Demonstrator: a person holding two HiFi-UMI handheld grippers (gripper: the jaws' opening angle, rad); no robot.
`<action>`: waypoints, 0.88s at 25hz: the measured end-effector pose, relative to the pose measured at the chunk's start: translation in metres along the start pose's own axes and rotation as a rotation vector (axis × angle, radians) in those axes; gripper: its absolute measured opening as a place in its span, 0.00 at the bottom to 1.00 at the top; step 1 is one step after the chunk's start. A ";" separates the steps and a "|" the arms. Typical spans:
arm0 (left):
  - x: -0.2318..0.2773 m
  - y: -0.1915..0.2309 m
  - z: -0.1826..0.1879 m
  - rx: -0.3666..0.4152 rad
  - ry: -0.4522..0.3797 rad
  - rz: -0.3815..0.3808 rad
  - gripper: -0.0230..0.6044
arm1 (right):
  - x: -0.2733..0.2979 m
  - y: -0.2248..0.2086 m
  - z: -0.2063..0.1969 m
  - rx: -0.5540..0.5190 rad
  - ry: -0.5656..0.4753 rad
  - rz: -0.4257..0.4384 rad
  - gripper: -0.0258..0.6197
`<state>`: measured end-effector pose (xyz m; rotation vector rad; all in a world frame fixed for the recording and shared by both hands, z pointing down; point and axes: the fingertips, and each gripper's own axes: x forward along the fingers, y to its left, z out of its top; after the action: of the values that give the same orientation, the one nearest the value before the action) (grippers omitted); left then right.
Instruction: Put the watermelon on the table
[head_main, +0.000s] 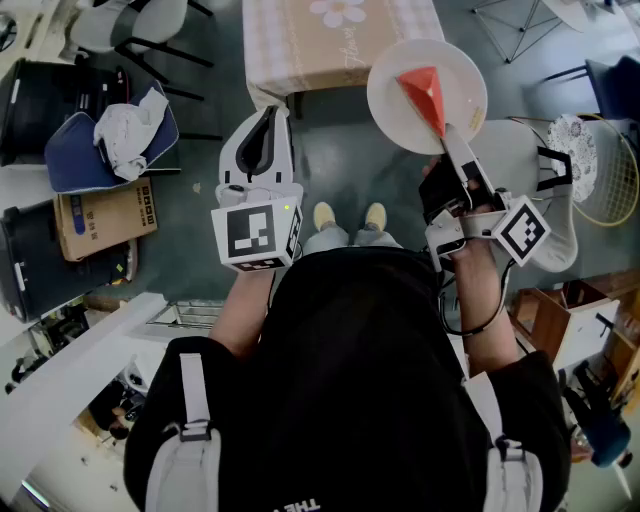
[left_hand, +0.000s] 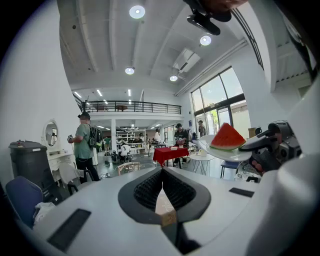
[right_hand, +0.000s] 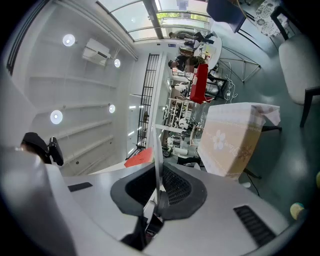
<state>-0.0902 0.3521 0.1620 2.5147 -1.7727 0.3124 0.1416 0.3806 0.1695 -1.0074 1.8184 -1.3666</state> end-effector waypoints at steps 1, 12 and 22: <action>0.001 -0.001 0.000 -0.002 0.002 -0.003 0.06 | 0.001 0.001 0.000 0.003 0.001 0.002 0.09; -0.009 0.014 0.001 -0.017 -0.021 -0.030 0.06 | 0.007 0.007 -0.021 0.029 -0.029 0.000 0.09; -0.013 0.029 -0.002 -0.028 -0.026 -0.061 0.06 | 0.013 0.009 -0.032 0.049 -0.071 -0.022 0.08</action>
<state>-0.1222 0.3546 0.1589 2.5583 -1.6930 0.2517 0.1062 0.3858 0.1685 -1.0401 1.7185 -1.3651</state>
